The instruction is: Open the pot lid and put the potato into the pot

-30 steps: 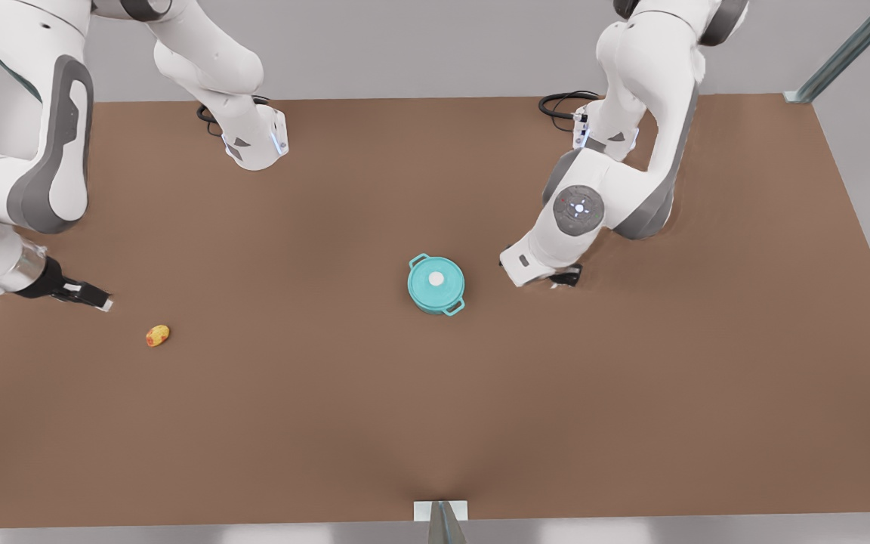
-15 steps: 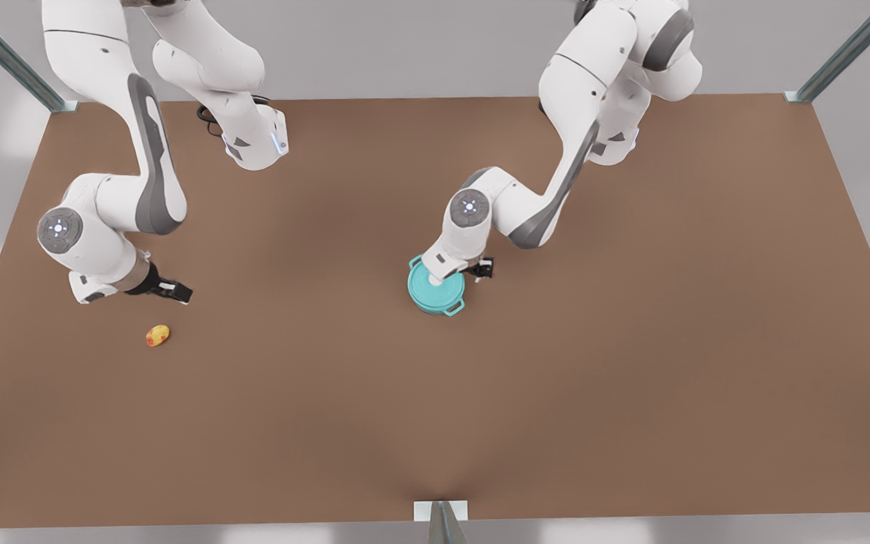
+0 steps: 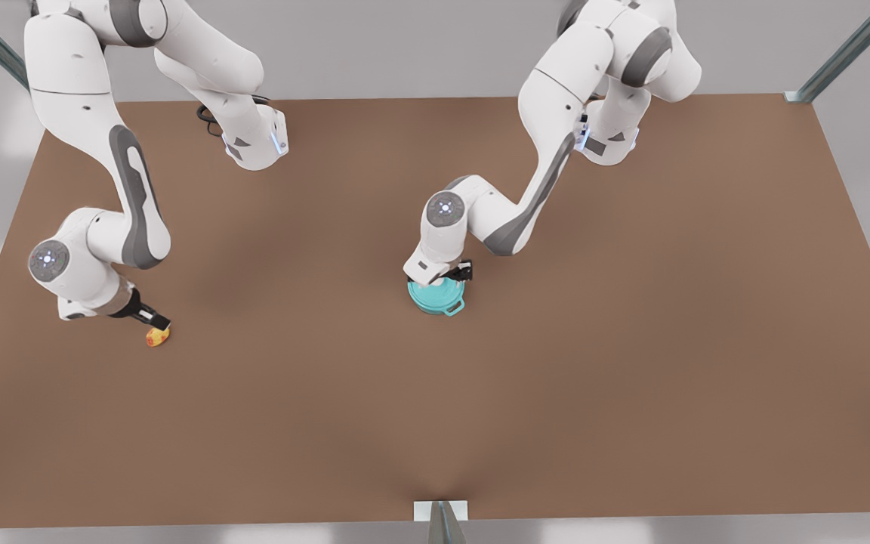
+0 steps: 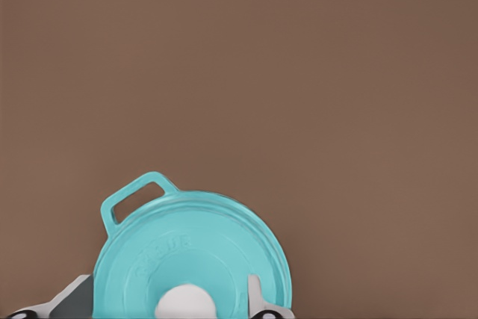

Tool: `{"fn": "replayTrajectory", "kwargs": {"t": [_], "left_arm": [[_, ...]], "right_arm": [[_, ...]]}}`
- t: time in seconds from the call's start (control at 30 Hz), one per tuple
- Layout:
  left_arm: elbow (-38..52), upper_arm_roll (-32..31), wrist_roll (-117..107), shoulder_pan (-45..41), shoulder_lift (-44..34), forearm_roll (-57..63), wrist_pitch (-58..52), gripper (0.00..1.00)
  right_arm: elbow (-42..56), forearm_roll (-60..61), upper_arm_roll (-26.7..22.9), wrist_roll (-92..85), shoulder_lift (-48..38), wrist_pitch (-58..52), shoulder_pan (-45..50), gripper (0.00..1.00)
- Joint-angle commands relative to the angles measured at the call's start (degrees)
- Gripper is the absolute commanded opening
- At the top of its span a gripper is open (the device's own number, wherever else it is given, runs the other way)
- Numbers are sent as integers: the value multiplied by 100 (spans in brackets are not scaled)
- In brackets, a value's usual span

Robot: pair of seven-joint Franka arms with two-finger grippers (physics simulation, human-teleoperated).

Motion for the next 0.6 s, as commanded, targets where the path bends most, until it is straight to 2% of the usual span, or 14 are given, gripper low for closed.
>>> {"fn": "replayTrajectory", "kwargs": {"t": [0.0,0.57], "left_arm": [[3,0,-1167,-6,12,40,35,100],[-85,0,-1132,-147,267,136,211,100]], "right_arm": [[59,27,0,399,145,382,-7,100],[445,-61,-8,390,831,655,-245,100]]}}
